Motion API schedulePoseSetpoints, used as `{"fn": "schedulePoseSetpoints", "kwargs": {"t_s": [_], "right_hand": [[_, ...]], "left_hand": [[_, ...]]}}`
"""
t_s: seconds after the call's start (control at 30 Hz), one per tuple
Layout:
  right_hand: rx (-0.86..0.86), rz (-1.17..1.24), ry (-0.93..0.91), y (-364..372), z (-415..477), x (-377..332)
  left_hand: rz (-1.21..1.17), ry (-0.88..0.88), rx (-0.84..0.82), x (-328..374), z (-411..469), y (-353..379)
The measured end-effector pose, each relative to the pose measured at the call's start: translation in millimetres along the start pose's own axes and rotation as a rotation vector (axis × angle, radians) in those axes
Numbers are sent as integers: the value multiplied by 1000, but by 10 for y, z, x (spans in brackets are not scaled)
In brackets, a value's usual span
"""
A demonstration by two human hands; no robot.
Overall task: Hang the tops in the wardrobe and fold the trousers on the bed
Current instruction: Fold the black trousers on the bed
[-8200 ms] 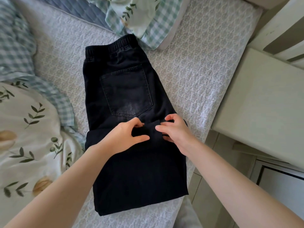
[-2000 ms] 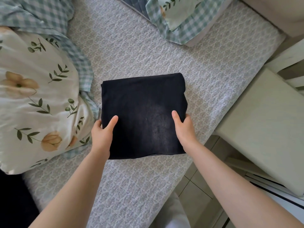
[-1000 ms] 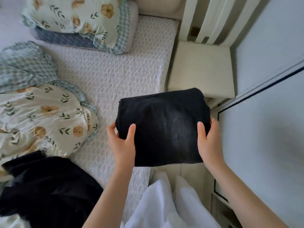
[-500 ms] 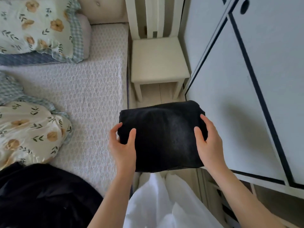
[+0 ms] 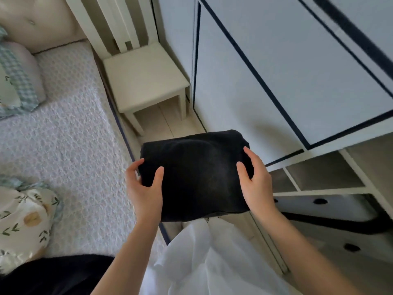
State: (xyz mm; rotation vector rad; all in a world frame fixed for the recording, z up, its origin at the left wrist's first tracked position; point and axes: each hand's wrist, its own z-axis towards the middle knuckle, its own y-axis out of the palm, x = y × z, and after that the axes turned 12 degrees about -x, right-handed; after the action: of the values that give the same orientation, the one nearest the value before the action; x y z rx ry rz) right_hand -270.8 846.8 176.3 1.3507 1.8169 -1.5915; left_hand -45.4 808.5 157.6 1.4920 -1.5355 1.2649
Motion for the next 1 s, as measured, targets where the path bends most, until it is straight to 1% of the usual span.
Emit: {"fn": "schedulePoseSetpoints", "kwargs": {"t_s": [0.27,0.5,0.7,1.0], "right_hand": [[172,143,95,-15,-671,176],[282,167,174,-251,-1121,471],[376,188,183,-544,-1675,827],[551,192,149,-1186,-2687,1336]], "left_hand": [[18,31,-198,18,-191,-12],[-41,27,-311,-12,-562,244],[-32,85,-394,-93,-1074,521],[-60,166,-504,-139,-2143,990]]}}
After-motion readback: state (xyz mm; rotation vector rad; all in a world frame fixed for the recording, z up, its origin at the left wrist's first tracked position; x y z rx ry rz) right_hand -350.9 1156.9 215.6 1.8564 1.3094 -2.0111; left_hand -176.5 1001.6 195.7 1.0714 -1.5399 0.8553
